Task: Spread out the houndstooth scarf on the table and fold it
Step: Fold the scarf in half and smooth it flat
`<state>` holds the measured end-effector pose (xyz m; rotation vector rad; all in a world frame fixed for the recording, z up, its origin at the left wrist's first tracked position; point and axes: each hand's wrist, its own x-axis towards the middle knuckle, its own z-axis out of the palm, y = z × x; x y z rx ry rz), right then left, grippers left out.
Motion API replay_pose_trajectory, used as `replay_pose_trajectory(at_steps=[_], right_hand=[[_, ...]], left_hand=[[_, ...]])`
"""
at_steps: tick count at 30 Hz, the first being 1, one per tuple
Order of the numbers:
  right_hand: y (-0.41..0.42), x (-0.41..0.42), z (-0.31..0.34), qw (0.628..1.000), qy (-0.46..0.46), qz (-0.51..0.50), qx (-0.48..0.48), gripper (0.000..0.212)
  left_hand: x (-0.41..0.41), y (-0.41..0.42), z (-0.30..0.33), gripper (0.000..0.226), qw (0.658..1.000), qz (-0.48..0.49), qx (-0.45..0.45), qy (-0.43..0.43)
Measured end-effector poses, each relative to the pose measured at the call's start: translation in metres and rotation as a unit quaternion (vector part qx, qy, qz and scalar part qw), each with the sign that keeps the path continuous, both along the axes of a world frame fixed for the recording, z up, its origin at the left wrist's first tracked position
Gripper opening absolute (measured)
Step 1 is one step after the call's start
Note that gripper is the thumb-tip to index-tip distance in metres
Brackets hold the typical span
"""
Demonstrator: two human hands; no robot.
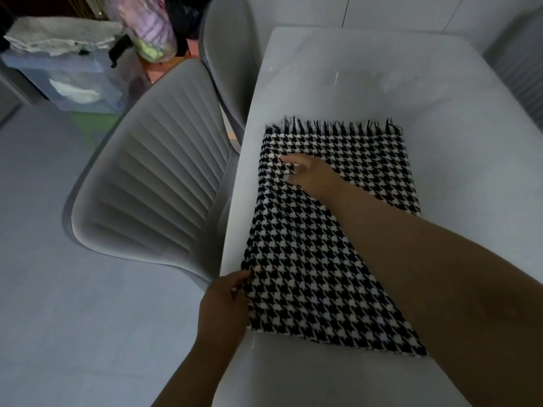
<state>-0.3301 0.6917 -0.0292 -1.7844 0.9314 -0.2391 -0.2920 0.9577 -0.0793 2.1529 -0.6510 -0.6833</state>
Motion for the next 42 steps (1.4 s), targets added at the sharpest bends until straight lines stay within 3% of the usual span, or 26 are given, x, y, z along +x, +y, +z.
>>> replay_pose_trajectory(at_steps=[2, 4, 6, 8, 10, 12, 15, 19, 21, 23, 25, 30, 33, 35, 37, 39, 42], right_hand=[[0.001, -0.023, -0.009, 0.997, -0.006, -0.057, -0.049, 0.039], [0.004, -0.051, -0.023, 0.986, 0.023, -0.11, -0.125, 0.033], [0.011, -0.08, -0.038, 0.971, 0.058, -0.137, -0.186, 0.032], [0.019, -0.106, -0.056, 0.959, 0.079, -0.128, -0.239, 0.033], [0.023, -0.128, -0.073, 0.948, 0.118, -0.095, -0.279, 0.047], [0.023, -0.144, -0.087, 0.934, 0.168, -0.085, -0.304, 0.058], [0.02, -0.155, -0.091, 0.914, 0.225, -0.087, -0.327, 0.067], [0.017, -0.15, -0.089, 0.902, 0.253, -0.083, -0.341, 0.072], [0.019, -0.143, -0.09, 0.902, 0.263, -0.078, -0.333, 0.071], [0.022, -0.14, -0.093, 0.897, 0.27, -0.07, -0.344, 0.071], [0.022, -0.142, -0.095, 0.891, 0.277, -0.065, -0.353, 0.071], [0.013, -0.158, -0.097, 0.874, 0.317, -0.074, -0.359, 0.082], [0.007, -0.155, -0.095, 0.867, 0.342, -0.099, -0.347, 0.088], [0.003, -0.147, -0.093, 0.864, 0.342, -0.103, -0.354, 0.09], [-0.001, -0.142, -0.095, 0.866, 0.349, -0.075, -0.35, 0.089], [-0.007, -0.142, -0.097, 0.871, 0.356, -0.054, -0.333, 0.085], [-0.018, -0.148, -0.097, 0.873, 0.368, -0.049, -0.316, 0.082]], left_hand=[[-0.002, -0.008, 0.002, 0.034, 0.983, 0.001, -0.013, -0.183], [-0.014, -0.03, 0.004, 0.027, 0.945, -0.064, -0.071, -0.312], [-0.033, -0.057, -0.005, 0.033, 0.918, -0.205, -0.104, -0.323], [-0.049, -0.072, -0.024, 0.042, 0.875, -0.356, -0.062, -0.321], [-0.049, -0.073, -0.045, 0.051, 0.837, -0.416, 0.007, -0.355], [-0.035, -0.068, -0.056, 0.06, 0.843, -0.393, 0.079, -0.358], [-0.018, -0.053, -0.052, 0.078, 0.89, -0.277, 0.162, -0.324], [-0.014, -0.061, -0.028, 0.099, 0.921, -0.186, 0.174, -0.295], [-0.016, -0.089, -0.019, 0.083, 0.908, -0.232, 0.114, -0.331], [-0.02, -0.118, -0.019, 0.072, 0.874, -0.324, 0.071, -0.356], [-0.014, -0.136, -0.026, 0.072, 0.853, -0.386, 0.111, -0.334], [0.028, -0.129, -0.041, 0.085, 0.876, -0.275, 0.228, -0.325], [0.042, -0.141, -0.029, 0.081, 0.88, -0.219, 0.247, -0.343], [0.04, -0.158, -0.023, 0.08, 0.871, -0.248, 0.18, -0.384], [0.03, -0.172, -0.022, 0.076, 0.847, -0.336, 0.136, -0.389], [0.022, -0.178, -0.028, 0.071, 0.833, -0.388, 0.158, -0.362], [0.026, -0.183, -0.036, 0.072, 0.833, -0.39, 0.221, -0.325]])
